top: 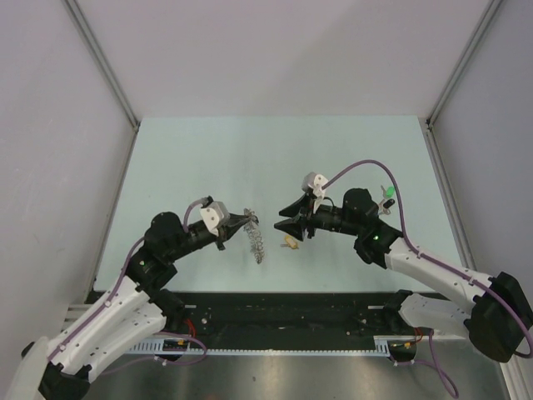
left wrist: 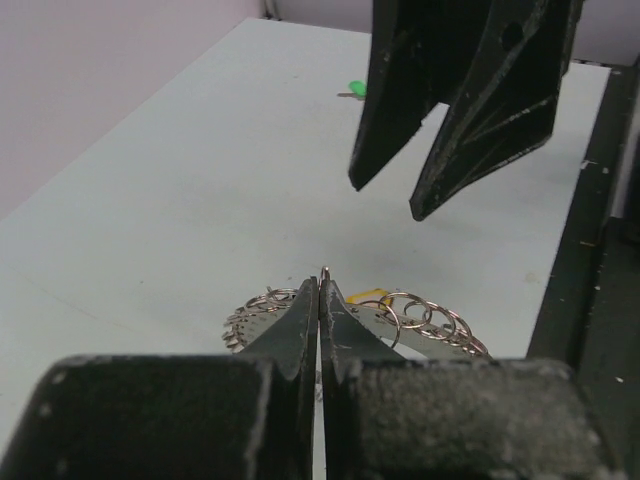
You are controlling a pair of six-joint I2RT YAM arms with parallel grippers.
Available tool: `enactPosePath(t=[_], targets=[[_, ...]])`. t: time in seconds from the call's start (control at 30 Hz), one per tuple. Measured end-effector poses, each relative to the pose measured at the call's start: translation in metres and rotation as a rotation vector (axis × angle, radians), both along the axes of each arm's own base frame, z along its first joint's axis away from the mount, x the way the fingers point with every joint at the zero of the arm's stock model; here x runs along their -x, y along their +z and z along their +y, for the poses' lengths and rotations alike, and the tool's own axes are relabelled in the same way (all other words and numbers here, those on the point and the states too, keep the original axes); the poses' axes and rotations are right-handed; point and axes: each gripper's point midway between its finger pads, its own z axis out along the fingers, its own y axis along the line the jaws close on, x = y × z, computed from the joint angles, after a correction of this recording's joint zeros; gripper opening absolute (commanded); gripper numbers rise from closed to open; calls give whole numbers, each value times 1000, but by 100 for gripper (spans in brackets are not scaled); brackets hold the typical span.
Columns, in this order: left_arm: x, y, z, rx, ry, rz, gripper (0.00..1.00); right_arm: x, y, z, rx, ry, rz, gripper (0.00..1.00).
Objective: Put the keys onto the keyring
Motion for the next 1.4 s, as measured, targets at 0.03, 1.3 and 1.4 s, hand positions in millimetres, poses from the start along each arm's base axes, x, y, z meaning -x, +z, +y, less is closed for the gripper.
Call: enactPosePath(t=[0.03,1.3,1.4], targets=[[4,1,-2,17,-18,7,0,3,8,4,-23,23,-16,45],[32,27,-19,207,-167,59,9,36,46,47,-153,309,-101,0],[32,26,-16,200,-151,53,22,36,47,48,-135,311,-106,0]])
